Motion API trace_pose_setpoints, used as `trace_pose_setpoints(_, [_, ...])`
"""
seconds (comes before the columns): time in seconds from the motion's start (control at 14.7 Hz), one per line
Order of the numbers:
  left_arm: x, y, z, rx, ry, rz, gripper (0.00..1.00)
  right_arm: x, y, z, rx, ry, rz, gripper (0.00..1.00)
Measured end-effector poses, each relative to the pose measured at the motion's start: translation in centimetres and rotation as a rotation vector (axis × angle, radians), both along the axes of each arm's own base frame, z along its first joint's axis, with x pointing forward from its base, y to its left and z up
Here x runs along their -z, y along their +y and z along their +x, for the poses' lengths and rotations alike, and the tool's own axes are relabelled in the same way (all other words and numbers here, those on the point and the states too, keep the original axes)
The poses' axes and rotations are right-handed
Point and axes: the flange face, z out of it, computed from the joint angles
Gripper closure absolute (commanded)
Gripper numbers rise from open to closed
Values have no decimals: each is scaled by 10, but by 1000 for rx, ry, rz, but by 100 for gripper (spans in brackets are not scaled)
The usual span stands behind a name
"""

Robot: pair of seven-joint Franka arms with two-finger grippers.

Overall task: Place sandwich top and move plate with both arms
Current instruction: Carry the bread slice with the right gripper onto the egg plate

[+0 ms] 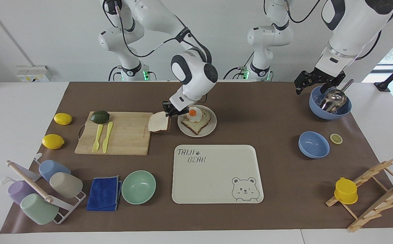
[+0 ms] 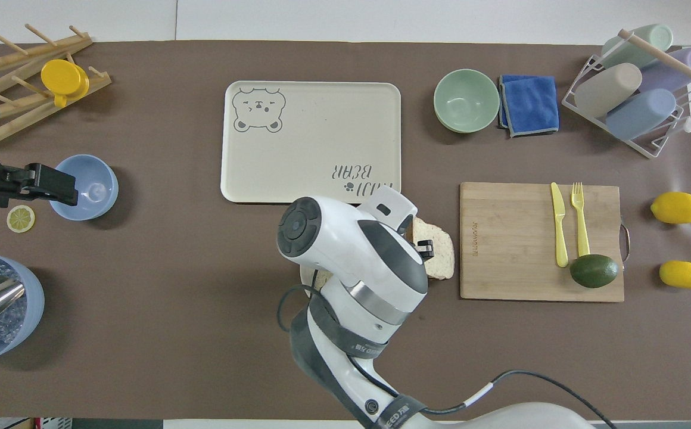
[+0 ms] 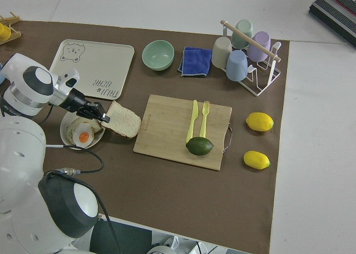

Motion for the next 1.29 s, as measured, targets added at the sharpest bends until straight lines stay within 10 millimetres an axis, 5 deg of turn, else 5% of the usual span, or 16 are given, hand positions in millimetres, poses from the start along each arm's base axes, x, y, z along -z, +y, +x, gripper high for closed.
trace_pose_setpoints(0.41, [0,0,0,0,0,0,0,1,106,-71,-218,-40,80,100])
trace_pose_setpoints(0.88, [0,0,0,-1,0,0,0,31,110,-69,-252,-68,148,100])
trace_pose_setpoints(1.02, [0,0,0,-1,0,0,0,35,111,-67,-235,-65,199,51])
trace_pose_setpoints(1.16, [0,0,0,-1,0,0,0,35,115,-66,-214,-65,259,12])
trace_pose_setpoints(1.29, [0,0,0,-1,0,0,0,32,114,-61,-203,-72,284,1])
